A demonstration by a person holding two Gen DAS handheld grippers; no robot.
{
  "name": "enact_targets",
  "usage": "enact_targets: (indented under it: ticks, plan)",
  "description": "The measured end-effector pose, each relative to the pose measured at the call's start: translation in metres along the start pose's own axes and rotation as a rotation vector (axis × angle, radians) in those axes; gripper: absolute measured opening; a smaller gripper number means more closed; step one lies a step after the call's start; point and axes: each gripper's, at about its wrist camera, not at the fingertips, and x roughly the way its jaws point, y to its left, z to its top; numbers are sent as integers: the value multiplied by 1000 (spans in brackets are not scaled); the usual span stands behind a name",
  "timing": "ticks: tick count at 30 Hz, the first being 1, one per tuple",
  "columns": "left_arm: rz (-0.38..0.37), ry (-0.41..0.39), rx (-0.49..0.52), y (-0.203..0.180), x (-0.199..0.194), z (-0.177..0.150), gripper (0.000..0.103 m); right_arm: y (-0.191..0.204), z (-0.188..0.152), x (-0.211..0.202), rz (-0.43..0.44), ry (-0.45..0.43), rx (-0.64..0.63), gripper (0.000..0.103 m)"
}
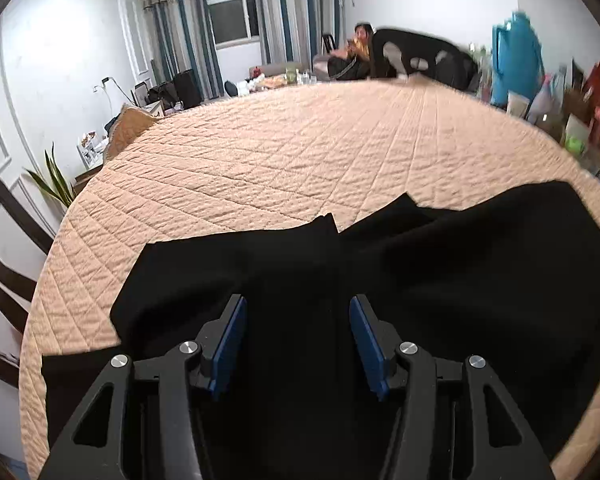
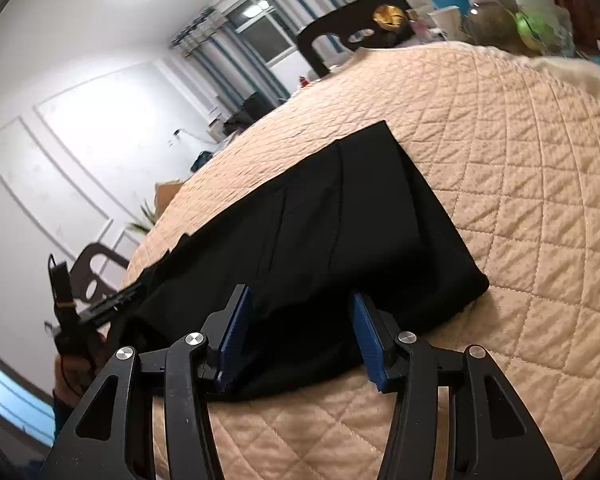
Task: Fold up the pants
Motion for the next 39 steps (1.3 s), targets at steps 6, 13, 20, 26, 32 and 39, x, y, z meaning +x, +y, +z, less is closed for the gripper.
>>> enact_targets:
  ticks: [6,13,20,26,32,39]
  plan:
    - [60,7,76,-11,4,3,54,-1,2,4,-55,-40,63,51]
    - [83,-22,68,-10,-5,7,7,1,6,10,-79,-55,53,41]
    - [-6,-224,-341,78,-81,-41,6,-11,4,6,-78,-83,62,19]
    - [-65,-262,-574,128,-106,-116,12,-15,2,3,-48,-84,85,19]
    - [-99,-249,-673,141,-95,-141,47,-21,2,1,-19,-72,114,19]
    - [-156,-223,-648,140,-86,-120,60,-19,3,1,-28,-72,107,19]
